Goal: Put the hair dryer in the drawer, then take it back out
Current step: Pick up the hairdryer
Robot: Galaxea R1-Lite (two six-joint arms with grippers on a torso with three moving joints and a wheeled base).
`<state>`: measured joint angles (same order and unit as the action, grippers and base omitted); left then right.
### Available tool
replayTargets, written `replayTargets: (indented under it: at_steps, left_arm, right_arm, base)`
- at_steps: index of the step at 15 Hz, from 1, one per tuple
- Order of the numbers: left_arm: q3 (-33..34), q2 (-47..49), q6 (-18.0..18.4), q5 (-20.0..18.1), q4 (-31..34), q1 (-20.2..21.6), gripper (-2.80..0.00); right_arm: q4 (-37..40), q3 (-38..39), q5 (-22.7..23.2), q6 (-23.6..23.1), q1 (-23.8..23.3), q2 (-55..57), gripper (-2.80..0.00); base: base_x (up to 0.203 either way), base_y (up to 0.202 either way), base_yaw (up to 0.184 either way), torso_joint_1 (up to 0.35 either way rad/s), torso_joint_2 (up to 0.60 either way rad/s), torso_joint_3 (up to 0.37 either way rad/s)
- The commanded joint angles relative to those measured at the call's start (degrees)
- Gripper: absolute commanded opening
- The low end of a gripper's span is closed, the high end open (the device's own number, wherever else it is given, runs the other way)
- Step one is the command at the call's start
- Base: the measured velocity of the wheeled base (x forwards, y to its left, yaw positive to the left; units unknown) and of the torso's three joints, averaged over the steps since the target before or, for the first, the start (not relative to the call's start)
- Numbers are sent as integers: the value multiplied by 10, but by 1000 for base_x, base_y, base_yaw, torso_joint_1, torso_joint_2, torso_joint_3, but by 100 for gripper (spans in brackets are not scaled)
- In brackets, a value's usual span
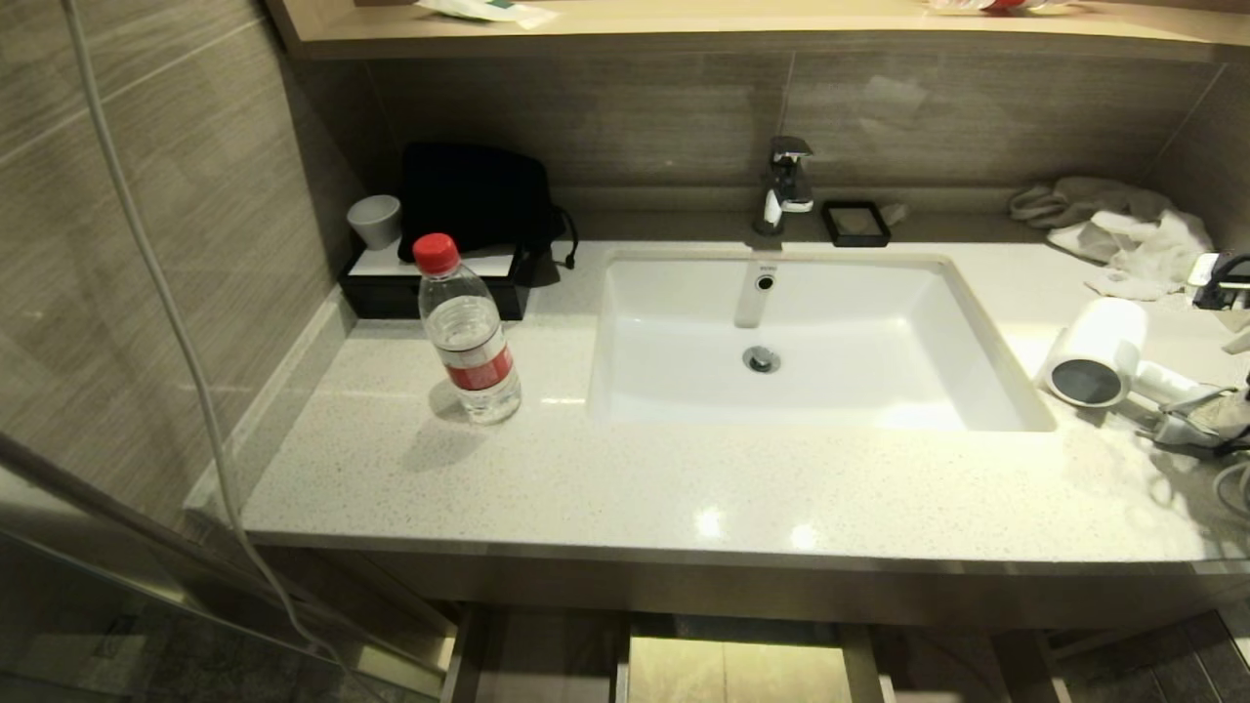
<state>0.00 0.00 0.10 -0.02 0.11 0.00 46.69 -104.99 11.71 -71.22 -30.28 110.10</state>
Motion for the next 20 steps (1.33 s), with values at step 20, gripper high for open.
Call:
replayTargets:
  at_steps: [20]
  left_arm:
    - [0, 0, 0, 0, 0, 0, -280]
  right_arm:
    - [-95, -10, -6, -2, 56, 82, 0]
  base:
    - [0, 0, 0, 0, 0, 0]
